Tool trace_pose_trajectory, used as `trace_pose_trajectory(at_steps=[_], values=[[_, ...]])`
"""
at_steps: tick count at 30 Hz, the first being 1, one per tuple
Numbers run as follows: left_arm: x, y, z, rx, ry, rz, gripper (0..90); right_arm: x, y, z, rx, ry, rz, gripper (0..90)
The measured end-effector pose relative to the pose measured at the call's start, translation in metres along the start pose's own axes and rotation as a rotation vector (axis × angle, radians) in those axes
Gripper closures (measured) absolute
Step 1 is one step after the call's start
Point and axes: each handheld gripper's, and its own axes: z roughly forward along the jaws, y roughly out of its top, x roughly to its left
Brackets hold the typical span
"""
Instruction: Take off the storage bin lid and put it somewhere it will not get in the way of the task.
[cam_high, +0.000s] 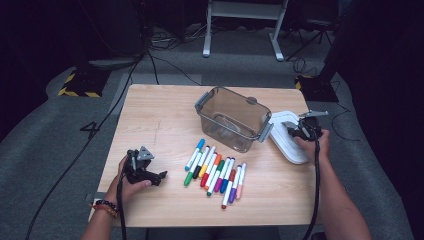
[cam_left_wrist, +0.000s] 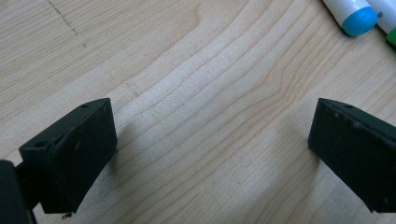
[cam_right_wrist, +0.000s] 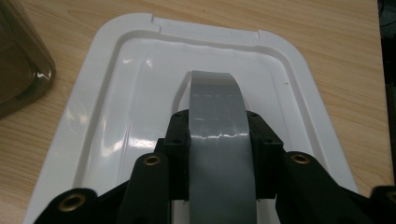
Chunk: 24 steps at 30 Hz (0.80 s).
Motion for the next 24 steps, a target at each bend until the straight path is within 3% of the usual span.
trace_pose_trajectory(at_steps=[6, 12, 24], values=[[0.000, 0.000, 0.000, 0.000, 0.000, 0.000, 1.5, 0.005, -0.006, 0.004, 0.008, 0.034, 0.005, 64.1], [0.000, 0.000, 0.000, 0.001, 0.001, 0.000, 1.6, 0.008, -0.005, -0.002, -0.002, 0.055, 0.000, 55.0], [0.000, 0.000, 0.000, 0.000, 0.001, 0.002, 1.7, 0.010, -0.011, -0.040, -0.090, 0.110, -0.015, 42.7]])
